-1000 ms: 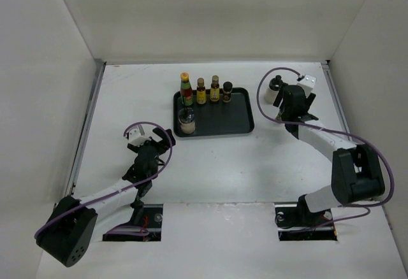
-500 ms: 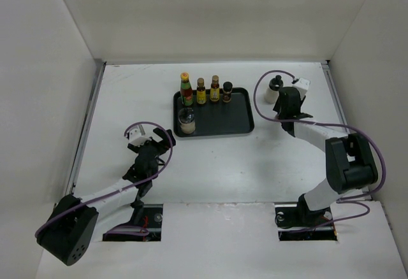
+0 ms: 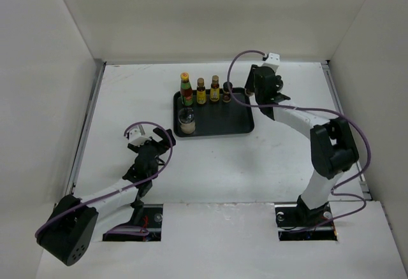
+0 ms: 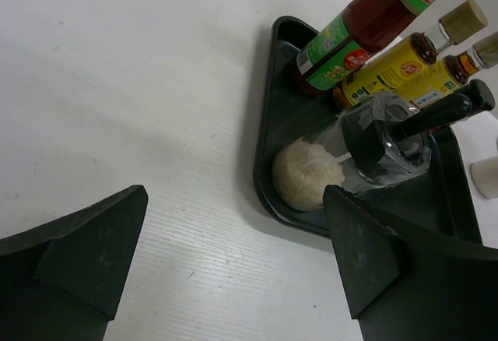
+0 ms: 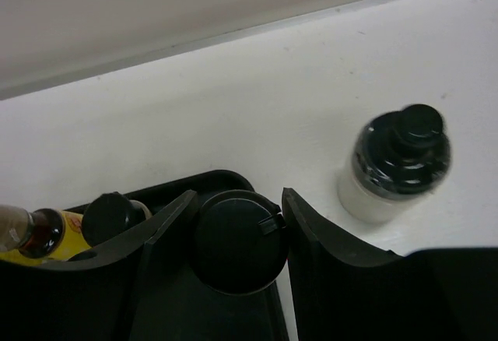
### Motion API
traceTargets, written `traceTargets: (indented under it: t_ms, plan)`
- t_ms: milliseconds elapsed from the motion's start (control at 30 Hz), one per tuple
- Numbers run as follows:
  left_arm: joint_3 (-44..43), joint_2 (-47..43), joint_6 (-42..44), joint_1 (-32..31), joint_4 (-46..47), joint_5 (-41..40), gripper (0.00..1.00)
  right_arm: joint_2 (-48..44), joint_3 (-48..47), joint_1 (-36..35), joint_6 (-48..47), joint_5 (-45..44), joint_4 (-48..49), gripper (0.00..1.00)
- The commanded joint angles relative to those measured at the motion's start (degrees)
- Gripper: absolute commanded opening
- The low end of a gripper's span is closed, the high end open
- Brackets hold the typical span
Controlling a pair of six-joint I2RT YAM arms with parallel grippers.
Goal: Organize the condiment bottles
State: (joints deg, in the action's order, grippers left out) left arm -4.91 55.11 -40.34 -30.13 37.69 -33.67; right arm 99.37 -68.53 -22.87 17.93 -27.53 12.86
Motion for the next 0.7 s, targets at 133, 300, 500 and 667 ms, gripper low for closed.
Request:
traceTargets:
  t_ms: [133,300,500,667]
  plan:
    - [-1.8,-0.3,-0.4,0.2,2.9,0.3,1.00,9.1,-9.7,-1.4,-1.2,4.1,1.8,0.42]
    - [-1.6,-0.9,-0.4,0.2,2.9,0.0,1.00,12.7,-12.8,-1.8,-1.3,4.7,0.9,0.43]
    - [-1.8,-0.4,-0.4,0.3,2.9,0.1,1.00,16.2,-14.1,-2.4,-1.6,4.3,0.0,0.45]
    - [-1.7,-0.5,-0.4,0.5,2.9,0.4,1.00,17.3,-13.7,-2.7,-1.8,3.9,-0.4,0.47]
